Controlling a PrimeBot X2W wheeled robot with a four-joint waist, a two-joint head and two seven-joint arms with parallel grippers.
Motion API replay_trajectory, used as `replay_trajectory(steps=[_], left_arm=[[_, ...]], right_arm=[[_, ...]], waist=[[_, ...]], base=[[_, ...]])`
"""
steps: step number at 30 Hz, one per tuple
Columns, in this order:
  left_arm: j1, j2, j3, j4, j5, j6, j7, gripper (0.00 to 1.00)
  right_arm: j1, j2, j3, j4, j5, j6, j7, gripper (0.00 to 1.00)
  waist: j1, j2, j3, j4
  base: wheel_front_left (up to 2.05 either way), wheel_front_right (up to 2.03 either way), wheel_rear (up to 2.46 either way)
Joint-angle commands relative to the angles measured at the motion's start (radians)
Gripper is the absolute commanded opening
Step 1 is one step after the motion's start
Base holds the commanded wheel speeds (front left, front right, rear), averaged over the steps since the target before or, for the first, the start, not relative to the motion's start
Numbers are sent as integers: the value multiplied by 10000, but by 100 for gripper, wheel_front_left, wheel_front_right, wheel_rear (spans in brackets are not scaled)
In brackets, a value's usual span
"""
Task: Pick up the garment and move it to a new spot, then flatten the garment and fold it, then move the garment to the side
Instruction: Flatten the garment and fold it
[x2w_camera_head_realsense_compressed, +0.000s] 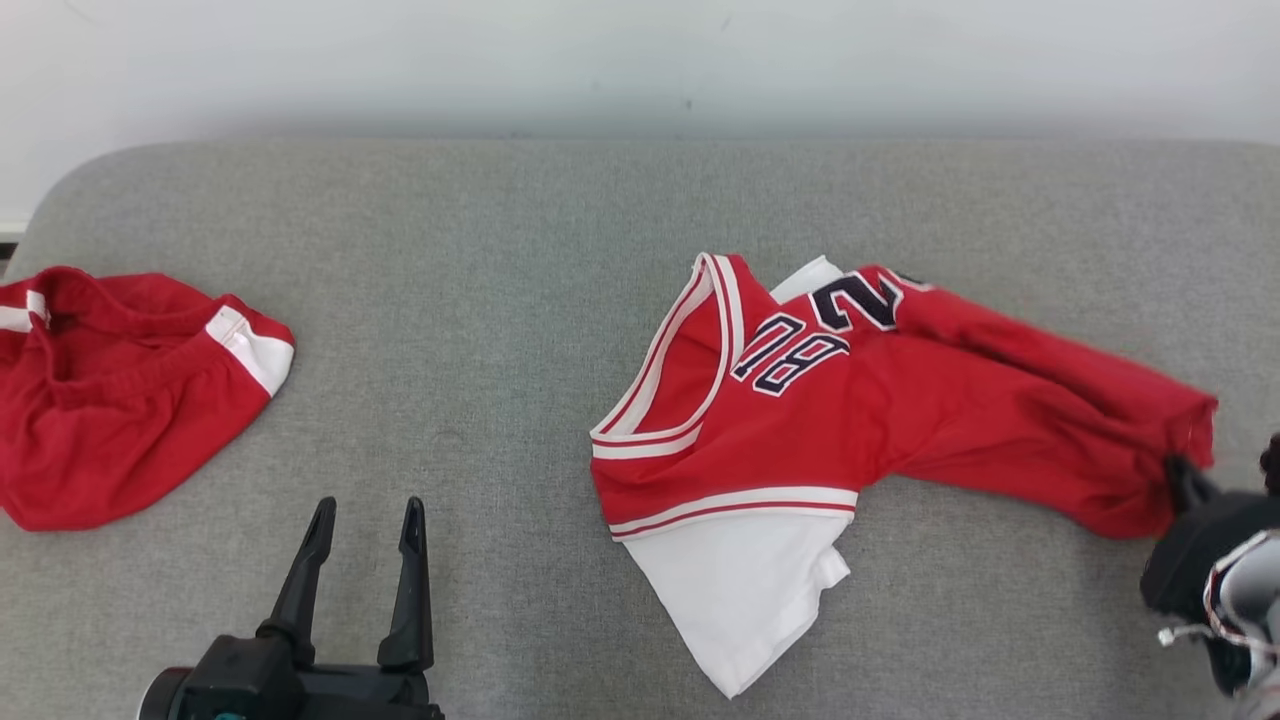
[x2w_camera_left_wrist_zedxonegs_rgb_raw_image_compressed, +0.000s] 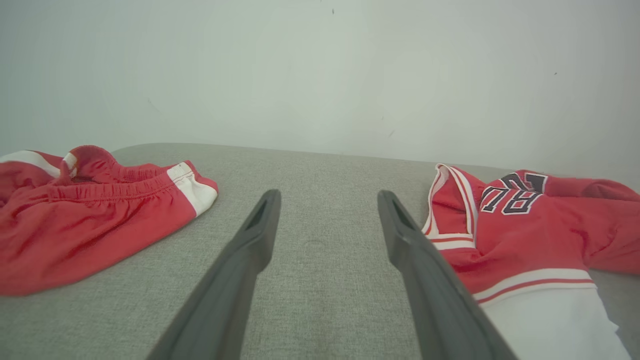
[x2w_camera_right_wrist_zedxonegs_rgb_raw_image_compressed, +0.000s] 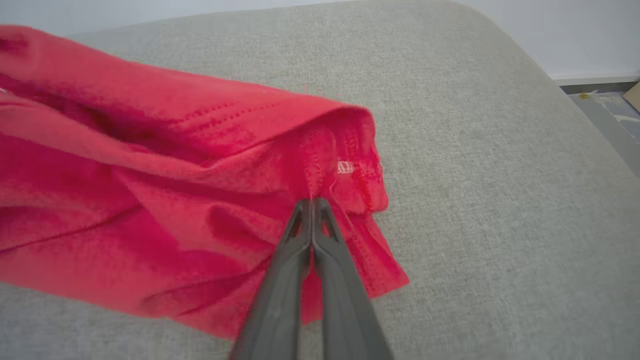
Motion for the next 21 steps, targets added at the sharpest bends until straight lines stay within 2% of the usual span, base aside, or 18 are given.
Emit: replay_trajectory(steps=[1, 5, 6, 7, 8, 14, 21], left_arm=[[164, 10, 40, 13, -7, -23, -2, 100], [303, 7, 83, 25, -12, -33, -2, 100], [388, 9, 82, 55, -33, 1, -2, 100], [388, 9, 82, 55, -33, 1, -2, 100], [439, 9, 72, 85, -49, 20, -2, 100], [703, 7, 52, 153, -101, 84, -2, 100], [1102, 7, 207, 81, -188, 214, -2, 100]], right_arm=[[493, 180, -238, -370, -99, 6, 308, 0], [1139, 402, -689, -999, -221, 6, 734, 0], [1548, 594, -945, -1397, -399, 6, 1003, 8], [1548, 594, -945, -1397, -399, 6, 1003, 8], [1729, 672, -1069, -1593, -501, 6, 1116, 100], [2741, 1269, -1942, -3258, -1219, 6, 1385, 100], [4188, 2278, -2365, -6063, -1924, 6, 296, 100]], waist=[[1, 0, -196, 17], [1, 0, -359, 5], [1, 0, -480, -4], [1, 0, -480, -4], [1, 0, -560, -6], [1, 0, -1023, -28], [1, 0, -1498, -196]], base=[[0, 0, 0], [0, 0, 0], [0, 0, 0], [0, 0, 0], [0, 0, 0], [0, 0, 0], [0, 0, 0]])
